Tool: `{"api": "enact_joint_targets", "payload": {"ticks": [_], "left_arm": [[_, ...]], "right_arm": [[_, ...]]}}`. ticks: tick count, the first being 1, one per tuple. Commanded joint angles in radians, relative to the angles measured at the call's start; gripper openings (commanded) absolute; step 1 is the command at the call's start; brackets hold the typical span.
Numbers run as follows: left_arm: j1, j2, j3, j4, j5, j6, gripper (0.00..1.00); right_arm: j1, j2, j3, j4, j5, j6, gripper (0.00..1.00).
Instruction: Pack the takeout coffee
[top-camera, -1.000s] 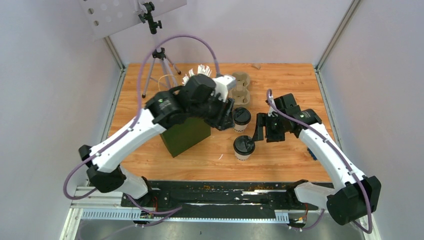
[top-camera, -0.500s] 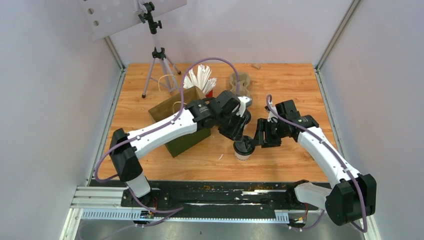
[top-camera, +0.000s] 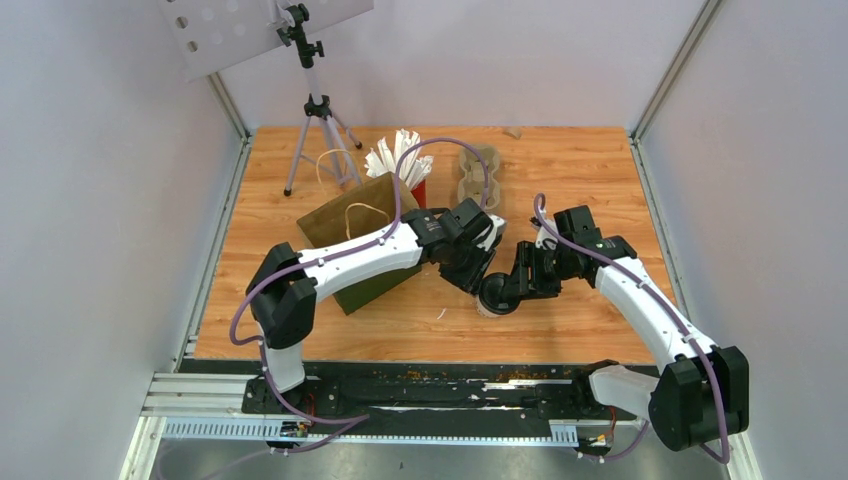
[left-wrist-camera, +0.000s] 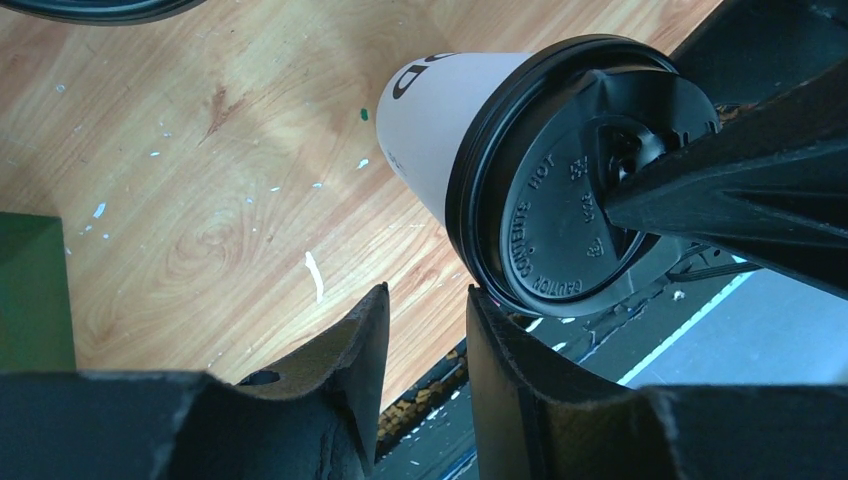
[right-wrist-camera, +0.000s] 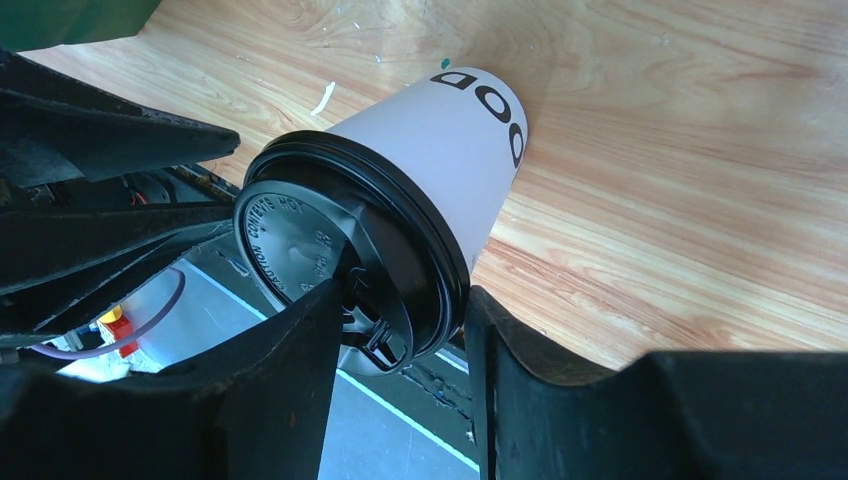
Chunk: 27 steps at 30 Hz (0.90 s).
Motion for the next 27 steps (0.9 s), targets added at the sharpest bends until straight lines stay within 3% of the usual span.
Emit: {"api": "enact_joint_targets", "payload": {"ticks": [1, 11, 20, 22, 25, 27], "left_arm": [[-0.004, -0.001, -0.003, 0.056, 0.005, 0.006, 0.42], [0.028, -0.051, 0.077, -0.033, -0.064, -0.116, 0.41], [0.063, -0.075, 0.011, 0.177, 0.099, -0.149, 0.48], [0.063, -0.075, -0.012, 0.215, 0.119, -0.144, 0.49], [0.063, -0.067, -0.033, 0.247, 0.127, -0.136, 0.49], [0.063, -0.058, -0.045, 0.257, 0.132, -0.136, 0.49]], "right_arm": [[-0.005, -0.002, -0.003, 0.018, 0.016, -0.041, 0.47], [-0.024, 0.022, 0.070, -0.009, 0.027, -0.048, 0.46], [-0.041, 0.064, 0.112, -0.025, 0.008, -0.059, 0.47], [-0.042, 0.060, 0.135, -0.056, 0.018, -0.061, 0.50], [-0.047, 0.040, 0.168, -0.113, 0.030, -0.061, 0.62], [-0.049, 0.025, 0.182, -0.151, 0.032, -0.062, 0.64]]}}
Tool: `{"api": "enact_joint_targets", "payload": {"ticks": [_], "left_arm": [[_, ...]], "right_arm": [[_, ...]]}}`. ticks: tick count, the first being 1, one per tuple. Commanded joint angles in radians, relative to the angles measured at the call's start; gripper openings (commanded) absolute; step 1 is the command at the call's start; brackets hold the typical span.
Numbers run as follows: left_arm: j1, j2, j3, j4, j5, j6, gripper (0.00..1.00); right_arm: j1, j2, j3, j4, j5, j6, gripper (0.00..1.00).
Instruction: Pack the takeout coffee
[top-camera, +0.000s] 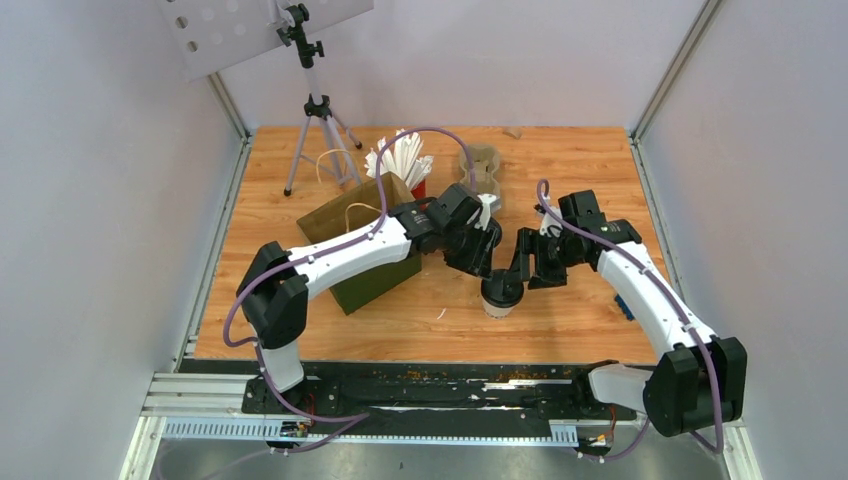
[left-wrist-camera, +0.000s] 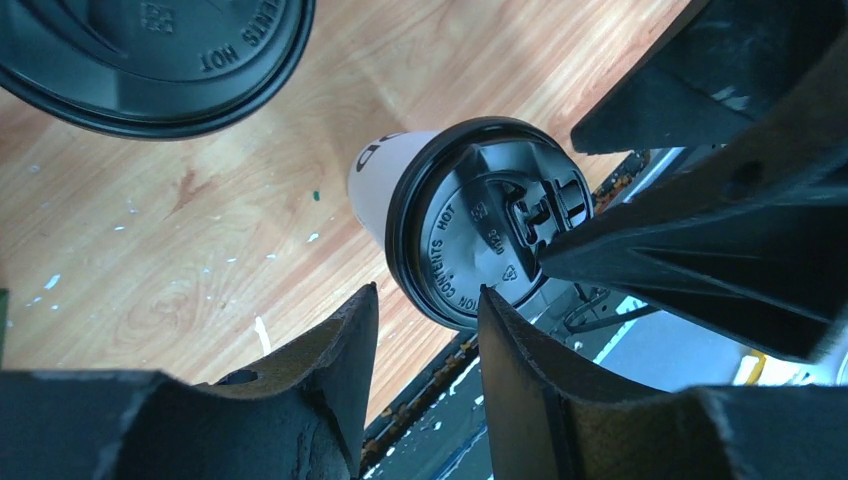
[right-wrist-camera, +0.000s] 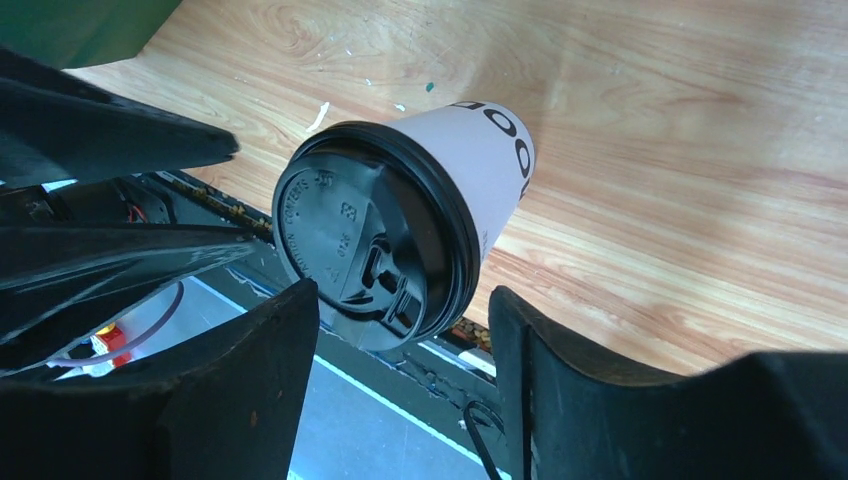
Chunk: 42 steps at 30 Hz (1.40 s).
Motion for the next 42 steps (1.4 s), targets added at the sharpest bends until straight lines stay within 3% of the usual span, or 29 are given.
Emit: {"api": "enact_joint_targets", "payload": {"ticks": [1, 9, 26, 42], "left_arm": [[-0.004, -0.020, -0.025, 0.089, 0.047, -0.002, 0.49], [-0.003, 0.000, -0.038, 0.125, 0.069, 0.001, 0.49], [-0.005, 0.049, -0.043, 0.103, 0.056, 0.029, 0.46], [-0.005, 0.068, -0.052, 0.091, 0.053, 0.038, 0.43]], "right_arm": [[-0.009, -0.047, 0.071, -0.092, 0.013, -0.013, 0.64], [-0.013, -0.103, 0.017, -0.121, -0.070, 0.019, 0.51], [-0.058, -0.078, -0.087, -0.009, -0.134, 0.021, 0.42], [-0.093, -0.091, -0.162, -0.006, -0.100, 0.000, 0.39]]}}
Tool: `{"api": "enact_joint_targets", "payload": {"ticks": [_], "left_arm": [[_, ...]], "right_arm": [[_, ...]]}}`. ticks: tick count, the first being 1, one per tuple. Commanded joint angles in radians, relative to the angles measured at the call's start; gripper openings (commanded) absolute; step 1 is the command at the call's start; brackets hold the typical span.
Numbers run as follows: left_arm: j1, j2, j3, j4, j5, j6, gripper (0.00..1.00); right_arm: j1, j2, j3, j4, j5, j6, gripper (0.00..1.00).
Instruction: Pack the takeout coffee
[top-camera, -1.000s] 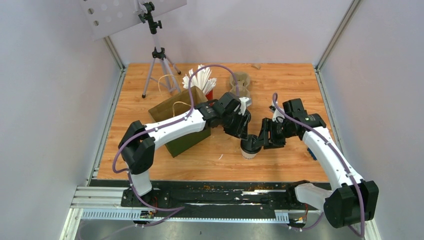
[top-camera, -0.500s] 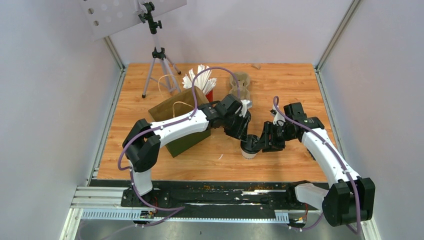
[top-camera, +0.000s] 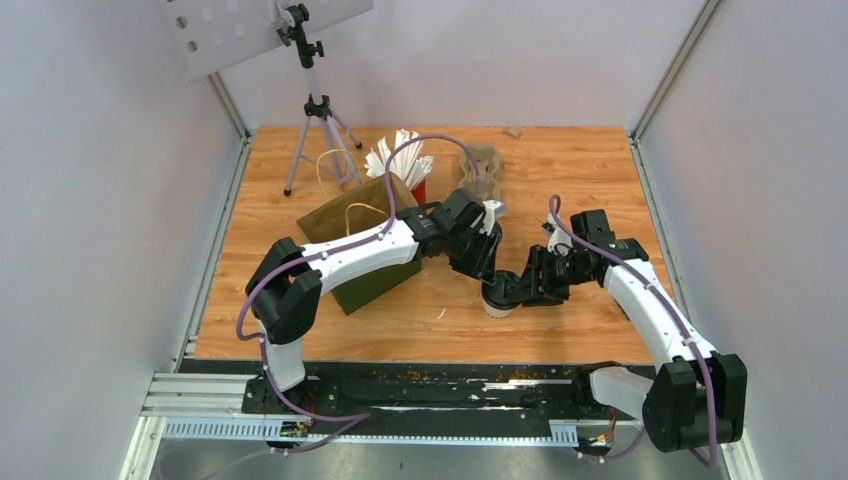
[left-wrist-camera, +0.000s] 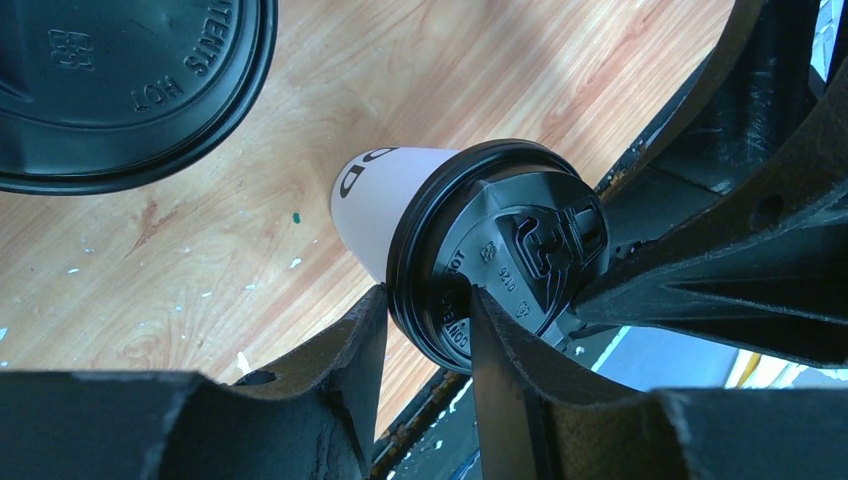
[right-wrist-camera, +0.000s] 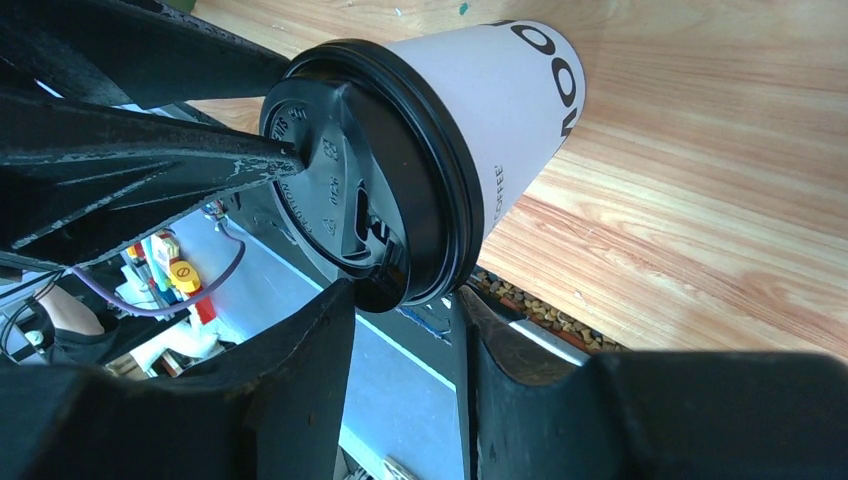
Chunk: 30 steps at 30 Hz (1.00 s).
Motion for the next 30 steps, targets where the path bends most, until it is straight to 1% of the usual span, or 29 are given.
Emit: {"api": "enact_joint_targets", "payload": {"ticks": [1, 9, 14, 17, 19, 21, 23, 30], "left_arm": [[-0.003, 0.017, -0.009, -0.006, -0.014, 0.028, 0.43], [-0.004, 0.024, -0.026, -0.018, -0.027, 0.038, 0.42], [-0.003, 0.029, -0.041, -0.032, -0.035, 0.051, 0.41], [-0.004, 0.028, -0.042, -0.034, -0.031, 0.048, 0.40], [-0.004, 0.028, -0.039, -0.034, -0.030, 0.047, 0.40], [-0.004, 0.031, -0.035, -0.033, -0.027, 0.044, 0.40], [-0.008, 0.033, -0.033, -0.030, -0.022, 0.042, 0.40], [-0.011, 0.035, -0.026, -0.035, -0.022, 0.046, 0.40]], "right_arm": [[-0.016, -0.016, -0.038, 0.010, 0.062, -0.023, 0.39], [-0.034, -0.014, -0.062, 0.007, 0.080, -0.020, 0.37], [-0.040, -0.001, -0.063, 0.016, 0.067, -0.019, 0.33], [-0.045, 0.009, -0.006, -0.004, 0.048, -0.020, 0.33], [-0.045, 0.005, 0.070, -0.040, 0.049, -0.017, 0.36], [-0.045, 0.005, 0.137, -0.070, 0.053, -0.011, 0.41], [-0.045, 0.012, 0.181, -0.090, 0.050, -0.005, 0.42], [-0.045, 0.018, 0.173, -0.070, 0.010, 0.044, 0.38]]}}
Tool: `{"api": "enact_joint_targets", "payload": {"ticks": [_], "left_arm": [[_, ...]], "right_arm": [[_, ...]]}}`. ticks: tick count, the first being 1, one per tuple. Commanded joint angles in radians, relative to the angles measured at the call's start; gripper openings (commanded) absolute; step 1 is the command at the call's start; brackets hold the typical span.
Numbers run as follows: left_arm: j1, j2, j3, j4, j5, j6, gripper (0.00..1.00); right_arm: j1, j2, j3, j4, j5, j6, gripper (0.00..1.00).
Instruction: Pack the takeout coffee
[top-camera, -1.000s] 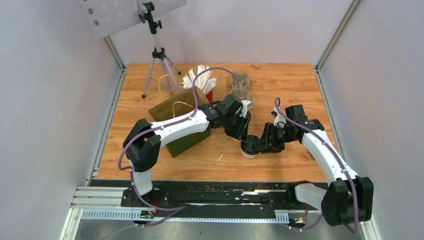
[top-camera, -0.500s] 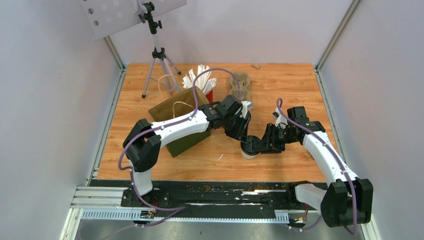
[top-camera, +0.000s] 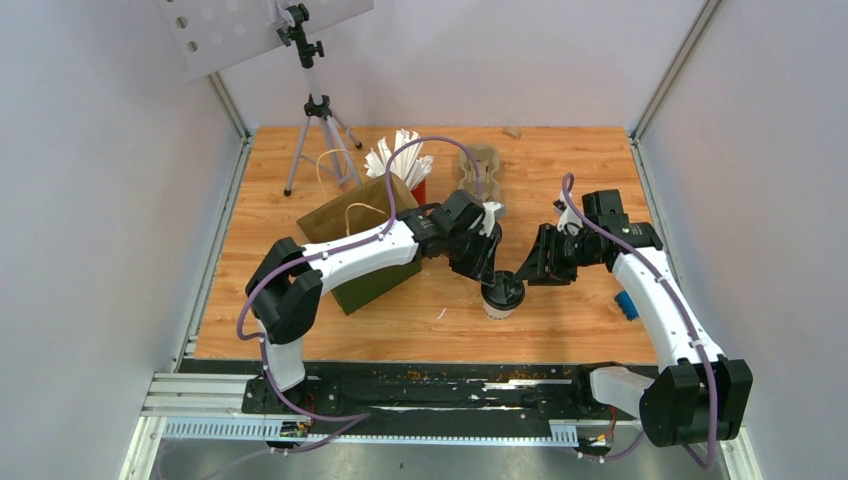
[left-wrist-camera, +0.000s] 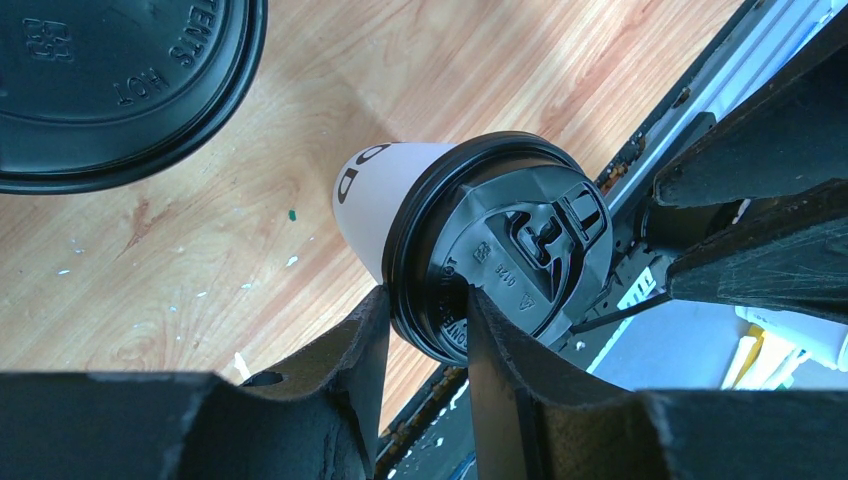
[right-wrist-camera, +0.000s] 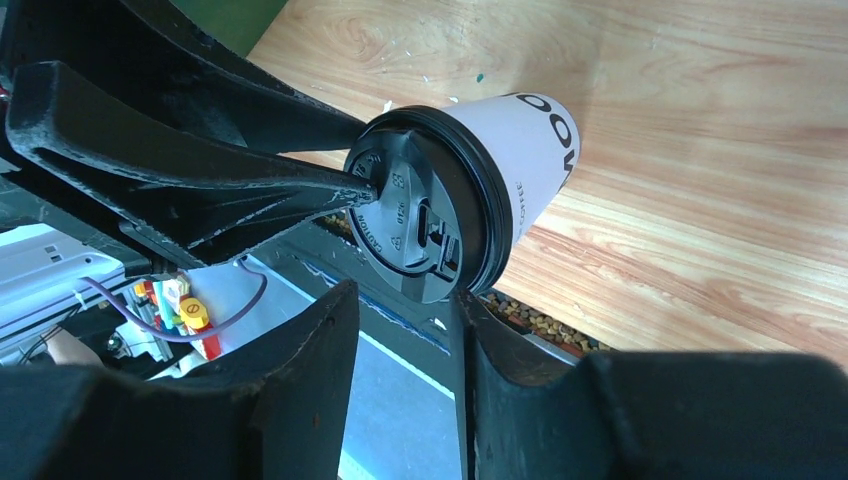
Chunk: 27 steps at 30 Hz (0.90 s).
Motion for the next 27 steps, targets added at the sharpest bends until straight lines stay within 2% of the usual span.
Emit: {"api": "enact_joint_targets", "payload": {"ticks": [1, 27], "left_arm": [[-0.010, 0.033, -0.015, -0.043, -0.037, 0.038, 0.40], [-0.013, 0.035, -0.023, -0.031, -0.029, 0.032, 0.40]], "right_arm": [[-0.004, 0.001, 0.001, -0.006, -0.013, 0.040, 0.38], [0.009, 0.007, -0.121, 0.078, -0.028, 0.131, 0.33]]}}
